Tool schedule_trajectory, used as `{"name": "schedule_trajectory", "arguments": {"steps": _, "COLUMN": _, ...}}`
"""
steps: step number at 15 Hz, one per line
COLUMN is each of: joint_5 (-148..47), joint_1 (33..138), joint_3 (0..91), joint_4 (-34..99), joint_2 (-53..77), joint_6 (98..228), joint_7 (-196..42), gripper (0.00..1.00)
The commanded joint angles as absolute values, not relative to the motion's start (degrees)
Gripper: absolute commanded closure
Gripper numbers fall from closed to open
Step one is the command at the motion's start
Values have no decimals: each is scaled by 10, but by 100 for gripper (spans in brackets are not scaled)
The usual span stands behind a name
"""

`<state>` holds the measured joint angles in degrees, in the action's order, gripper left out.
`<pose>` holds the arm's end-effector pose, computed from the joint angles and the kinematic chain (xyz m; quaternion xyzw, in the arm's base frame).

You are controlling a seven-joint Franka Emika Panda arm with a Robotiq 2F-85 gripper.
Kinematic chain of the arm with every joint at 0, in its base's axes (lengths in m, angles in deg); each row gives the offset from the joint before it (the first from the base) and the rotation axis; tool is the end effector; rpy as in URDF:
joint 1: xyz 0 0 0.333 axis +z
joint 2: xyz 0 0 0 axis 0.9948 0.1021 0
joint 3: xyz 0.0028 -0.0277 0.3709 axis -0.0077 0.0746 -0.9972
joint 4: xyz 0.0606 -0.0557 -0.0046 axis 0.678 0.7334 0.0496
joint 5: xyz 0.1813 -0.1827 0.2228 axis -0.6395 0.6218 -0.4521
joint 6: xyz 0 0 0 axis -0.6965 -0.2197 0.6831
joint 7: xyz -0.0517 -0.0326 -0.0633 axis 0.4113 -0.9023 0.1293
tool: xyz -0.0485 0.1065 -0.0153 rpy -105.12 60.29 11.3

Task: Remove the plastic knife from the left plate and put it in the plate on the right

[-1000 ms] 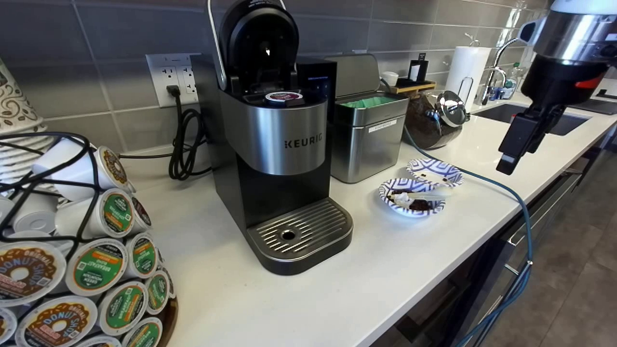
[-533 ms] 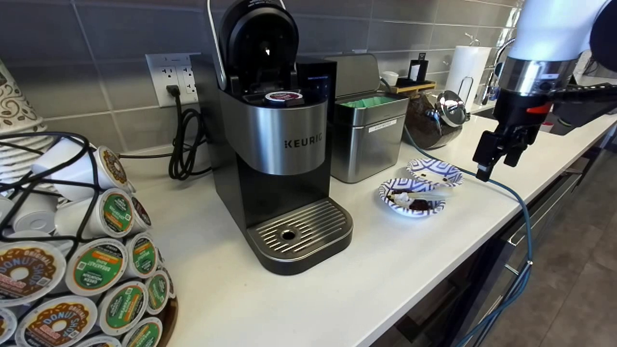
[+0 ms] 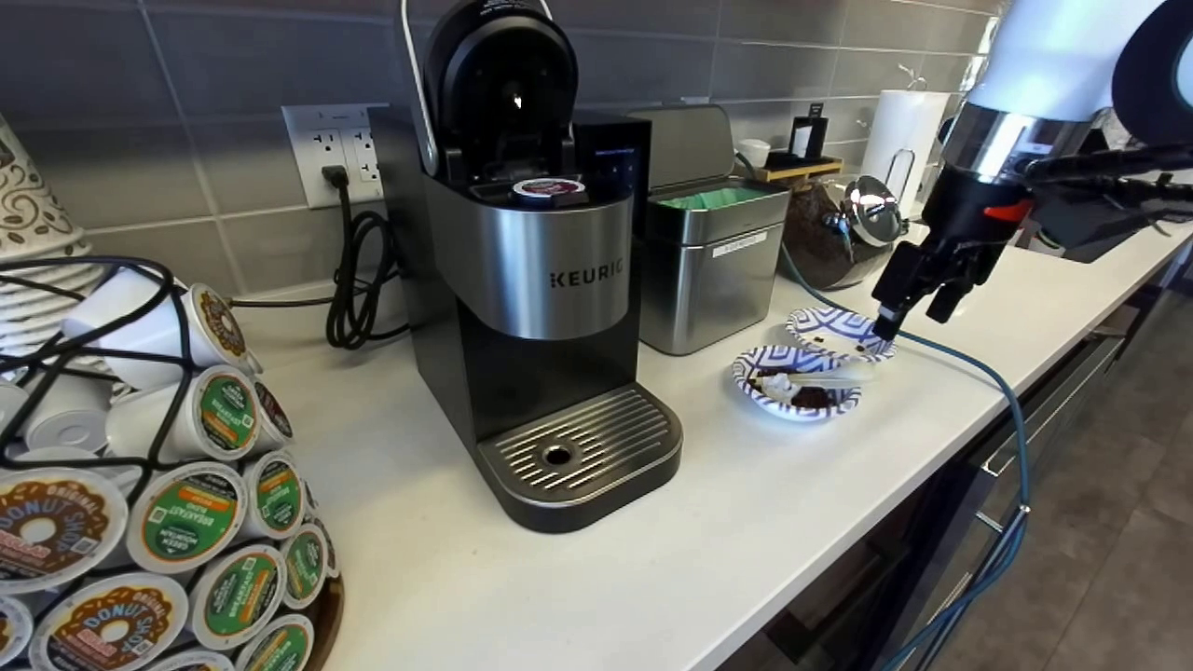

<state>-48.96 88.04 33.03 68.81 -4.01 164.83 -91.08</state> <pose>0.4851 0.1048 0.4561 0.9969 -0.0303 0.0728 0.0073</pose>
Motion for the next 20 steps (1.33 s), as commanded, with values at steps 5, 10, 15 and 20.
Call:
{"name": "schedule_trajectory", "arguments": {"steps": 5, "joint_5": -740, "joint_1": 896, "joint_3": 289, "joint_4": 707, "joint_2": 62, "joint_6": 1960, "joint_7": -707, "gripper": 0}}
{"name": "schedule_trajectory", "arguments": {"steps": 10, "joint_5": -791, "joint_1": 872, "joint_3": 248, "joint_4": 698, "joint_2": 109, "joint_6": 1975, "joint_7": -637, "gripper": 0}}
{"name": "schedule_trajectory", "arguments": {"steps": 15, "joint_5": -758, "joint_1": 890, "joint_3": 298, "joint_4": 696, "joint_2": 129, "joint_6": 2014, "joint_7": -685, "gripper": 0}}
{"name": "schedule_trajectory", "arguments": {"steps": 20, "joint_5": -760, "joint_1": 900, "joint_3": 315, "joint_4": 685, "joint_2": 143, "joint_6": 2020, "joint_7": -685, "gripper": 9}}
